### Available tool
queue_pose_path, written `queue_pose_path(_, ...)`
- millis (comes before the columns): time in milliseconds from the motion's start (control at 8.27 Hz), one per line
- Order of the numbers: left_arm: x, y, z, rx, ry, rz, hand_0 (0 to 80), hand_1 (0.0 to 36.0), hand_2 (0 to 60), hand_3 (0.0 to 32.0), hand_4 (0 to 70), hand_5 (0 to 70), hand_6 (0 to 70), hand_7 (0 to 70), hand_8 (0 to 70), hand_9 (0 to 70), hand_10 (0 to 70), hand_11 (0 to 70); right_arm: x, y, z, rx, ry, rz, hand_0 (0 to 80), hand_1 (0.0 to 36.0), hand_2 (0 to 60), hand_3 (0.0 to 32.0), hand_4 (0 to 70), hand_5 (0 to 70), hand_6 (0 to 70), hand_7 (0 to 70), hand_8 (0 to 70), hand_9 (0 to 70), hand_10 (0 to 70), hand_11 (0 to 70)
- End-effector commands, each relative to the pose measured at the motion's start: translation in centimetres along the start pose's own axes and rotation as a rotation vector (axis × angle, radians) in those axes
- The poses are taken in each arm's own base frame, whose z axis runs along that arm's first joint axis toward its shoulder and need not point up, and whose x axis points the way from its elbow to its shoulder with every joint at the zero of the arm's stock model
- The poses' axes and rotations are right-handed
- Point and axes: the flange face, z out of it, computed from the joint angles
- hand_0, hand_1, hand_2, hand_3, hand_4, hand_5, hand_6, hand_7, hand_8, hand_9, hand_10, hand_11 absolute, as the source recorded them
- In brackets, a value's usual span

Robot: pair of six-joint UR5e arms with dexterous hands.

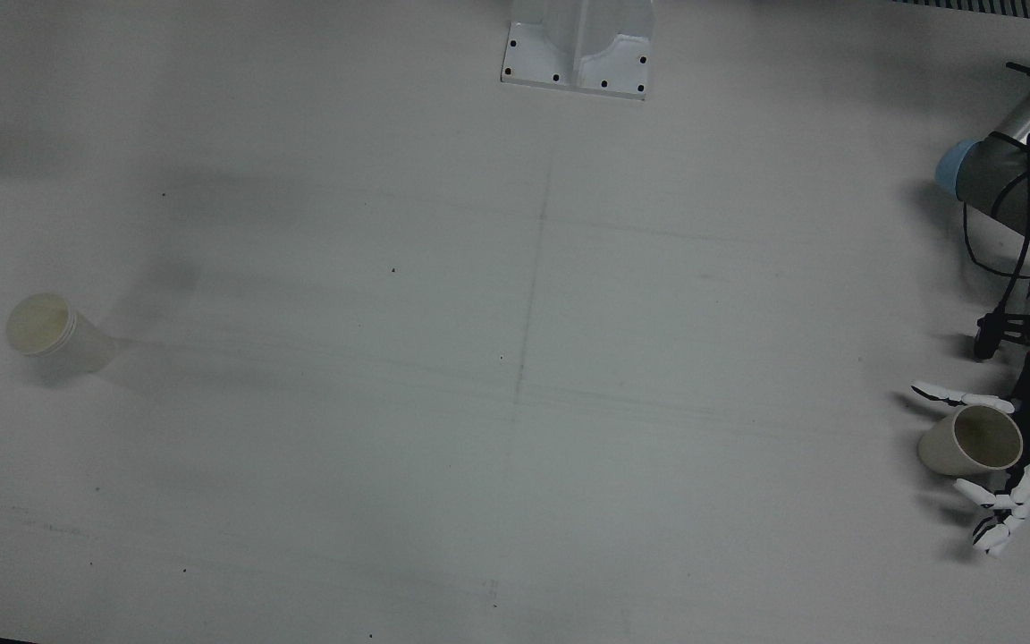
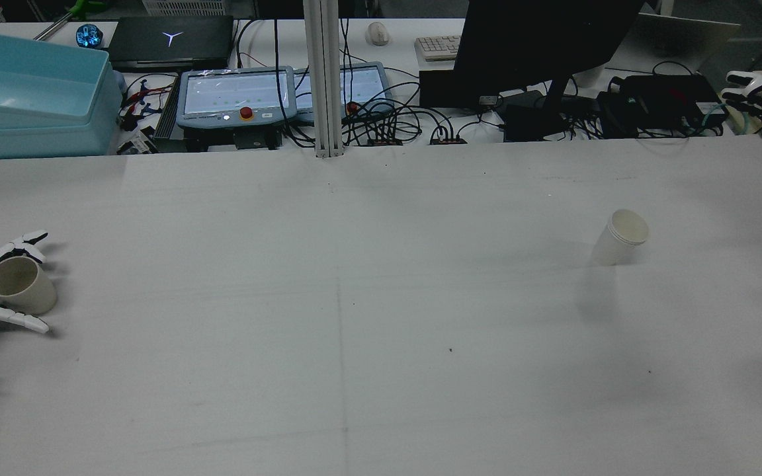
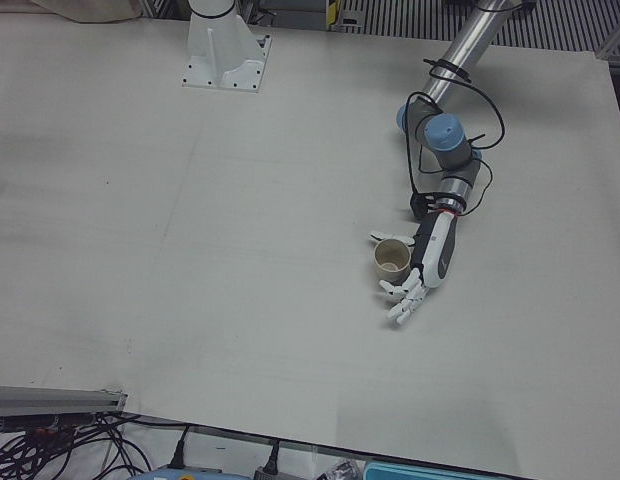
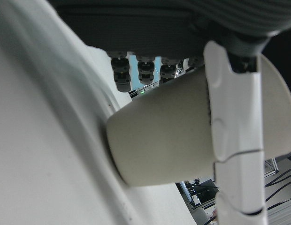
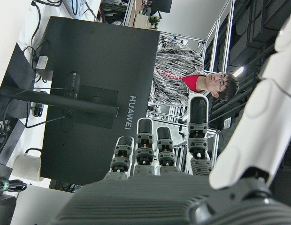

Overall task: Pour water
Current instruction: 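Close the left hand fingers around the beige cup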

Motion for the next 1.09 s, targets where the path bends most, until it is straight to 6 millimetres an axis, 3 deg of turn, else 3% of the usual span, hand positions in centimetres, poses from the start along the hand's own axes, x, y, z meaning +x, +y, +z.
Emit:
queue_pose_path(0, -0.53, 0.30, -0.27, 0.003, -0.001, -0.002, 67.0, 13.6, 0.0, 0.0, 21.5, 49.0, 9.9, 15.9, 10.1, 8.6, 9.6, 15.9, 0.18, -0.74, -1.07, 0.017, 0.003, 0.004, 51.8, 6.2, 0.0, 0.0, 35.7, 40.5, 13.1, 22.2, 20.7, 22.1, 10.6, 15.8)
queue_pose_path(121, -0.51, 0.43, -0.17, 0.003, 0.000, -0.003, 68.3, 13.7, 0.0, 0.0, 26.5, 54.4, 9.4, 15.2, 9.9, 8.2, 9.9, 16.3, 0.10, -0.75, -1.09, 0.018, 0.002, 0.003, 52.0, 6.4, 0.0, 0.0, 35.6, 40.5, 13.1, 22.2, 20.7, 22.0, 10.6, 15.8)
queue_pose_path(242, -0.43, 0.60, -0.09, 0.002, 0.004, -0.007, 69.4, 13.1, 0.0, 0.0, 40.2, 70.0, 9.4, 14.4, 9.8, 7.8, 10.9, 17.4, 0.10, -0.75, -1.09, 0.018, 0.002, 0.004, 52.0, 6.4, 0.0, 0.0, 35.6, 40.6, 13.0, 22.2, 20.6, 22.0, 10.5, 15.7)
queue_pose_path(363, -0.32, 0.65, -0.10, 0.011, 0.006, -0.005, 71.0, 12.9, 0.0, 0.0, 56.6, 70.0, 10.3, 14.5, 10.2, 8.0, 11.7, 18.2, 0.19, -0.74, -1.08, 0.017, 0.005, 0.004, 52.0, 6.4, 0.0, 0.0, 35.6, 40.6, 13.1, 22.2, 20.6, 21.9, 10.6, 15.7)
queue_pose_path(484, -0.28, 0.65, -0.12, 0.015, 0.005, -0.004, 73.2, 13.3, 0.0, 0.0, 66.5, 70.0, 11.5, 15.2, 10.5, 8.3, 12.4, 19.0, 0.12, -0.75, -1.09, 0.018, 0.003, 0.004, 52.0, 6.4, 0.0, 0.0, 35.8, 40.7, 13.1, 22.1, 20.6, 22.0, 10.6, 15.8)
queue_pose_path(605, -0.11, 0.53, -0.11, 0.023, 0.016, -0.004, 79.3, 20.0, 6.0, 0.0, 70.0, 70.0, 14.4, 18.3, 11.8, 9.5, 14.1, 21.5, 0.03, -0.76, -1.11, 0.018, 0.000, 0.004, 51.8, 6.5, 0.0, 0.0, 36.1, 40.7, 13.0, 22.0, 20.6, 22.0, 10.7, 15.9)
queue_pose_path(726, -0.11, 0.53, -0.11, 0.023, 0.016, -0.008, 64.3, 27.8, 51.5, 0.0, 70.0, 70.0, 15.4, 19.3, 12.1, 9.9, 14.7, 22.5, 0.03, -0.76, -1.11, 0.018, 0.000, 0.004, 51.8, 6.4, 0.0, 0.0, 36.4, 40.8, 13.0, 22.0, 20.6, 22.0, 10.7, 15.9)
queue_pose_path(847, -0.09, 0.46, -0.18, 0.023, 0.016, -0.011, 58.6, 32.8, 60.0, 0.0, 70.0, 70.0, 16.0, 19.8, 12.2, 9.9, 15.2, 23.1, 0.03, -0.76, -1.11, 0.018, 0.000, 0.004, 51.8, 6.5, 0.0, 0.0, 36.2, 40.8, 13.0, 22.0, 20.5, 21.9, 10.7, 15.9)
queue_pose_path(967, -0.07, 0.53, -0.15, 0.022, 0.017, -0.014, 56.6, 33.6, 60.0, 0.0, 70.0, 70.0, 16.3, 20.1, 12.2, 10.0, 15.2, 23.1, -0.03, -0.77, -1.13, 0.018, 0.000, 0.005, 52.0, 6.5, 0.0, 0.0, 36.4, 40.8, 13.1, 22.1, 20.5, 21.9, 10.6, 15.8)
